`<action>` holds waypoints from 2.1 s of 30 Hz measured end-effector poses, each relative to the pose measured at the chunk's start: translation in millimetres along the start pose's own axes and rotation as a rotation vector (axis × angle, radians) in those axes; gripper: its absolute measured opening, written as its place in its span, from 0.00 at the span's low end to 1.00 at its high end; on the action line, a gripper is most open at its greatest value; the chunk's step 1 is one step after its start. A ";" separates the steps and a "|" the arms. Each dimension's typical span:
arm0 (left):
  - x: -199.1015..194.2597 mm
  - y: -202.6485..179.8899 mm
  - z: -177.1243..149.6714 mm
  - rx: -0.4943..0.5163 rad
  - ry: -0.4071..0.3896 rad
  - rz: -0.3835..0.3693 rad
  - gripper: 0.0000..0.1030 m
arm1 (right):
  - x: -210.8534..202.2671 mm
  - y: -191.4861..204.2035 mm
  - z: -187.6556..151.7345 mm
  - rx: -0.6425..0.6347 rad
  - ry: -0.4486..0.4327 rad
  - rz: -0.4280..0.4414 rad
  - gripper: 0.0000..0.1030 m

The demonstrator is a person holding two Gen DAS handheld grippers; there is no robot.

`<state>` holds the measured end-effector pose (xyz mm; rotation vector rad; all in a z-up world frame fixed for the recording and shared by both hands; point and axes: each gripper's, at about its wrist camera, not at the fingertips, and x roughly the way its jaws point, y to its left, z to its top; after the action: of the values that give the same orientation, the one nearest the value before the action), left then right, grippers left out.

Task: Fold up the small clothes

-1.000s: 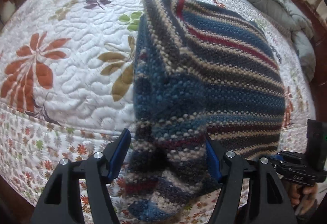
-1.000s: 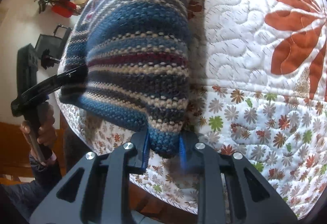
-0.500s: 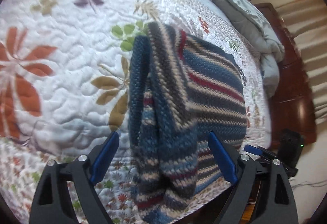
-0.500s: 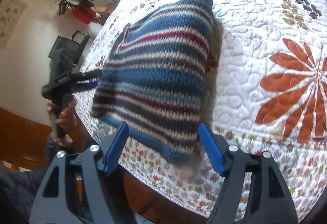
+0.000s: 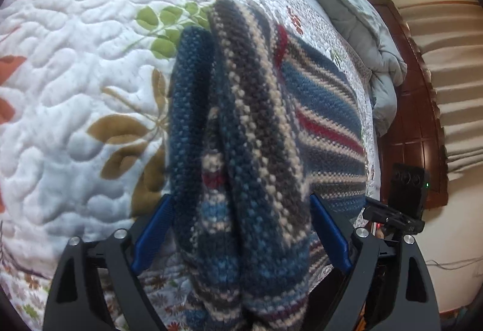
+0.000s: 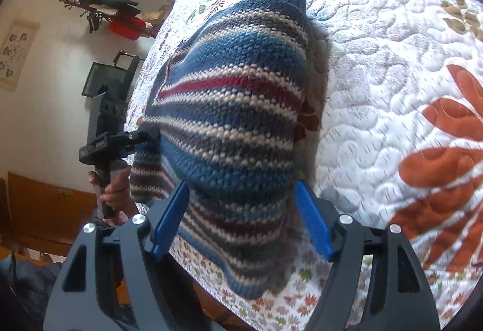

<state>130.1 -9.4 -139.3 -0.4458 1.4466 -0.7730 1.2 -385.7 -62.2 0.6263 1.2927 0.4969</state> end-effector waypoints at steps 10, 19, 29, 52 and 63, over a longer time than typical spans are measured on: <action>28.3 -29.4 4.8 0.110 0.045 -0.074 0.96 | 18.4 -16.3 18.4 0.051 0.011 0.118 0.77; 42.5 -29.9 14.9 0.072 0.098 -0.088 0.72 | 33.6 -22.2 34.6 0.074 0.034 0.185 0.82; 35.1 -43.1 10.0 0.040 0.031 -0.152 0.48 | 17.5 -5.3 24.7 0.024 -0.057 0.177 0.49; 84.0 -192.8 73.0 0.183 -0.064 -0.159 0.47 | -124.2 -32.1 78.9 -0.073 -0.269 0.025 0.48; 141.4 -181.3 126.5 0.144 -0.041 -0.050 0.47 | -89.9 -120.0 123.5 0.022 -0.251 0.041 0.48</action>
<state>210.6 -256.1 -100.0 -0.3863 1.3361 -0.8971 102.1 -551.7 -59.5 0.7112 1.0504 0.4239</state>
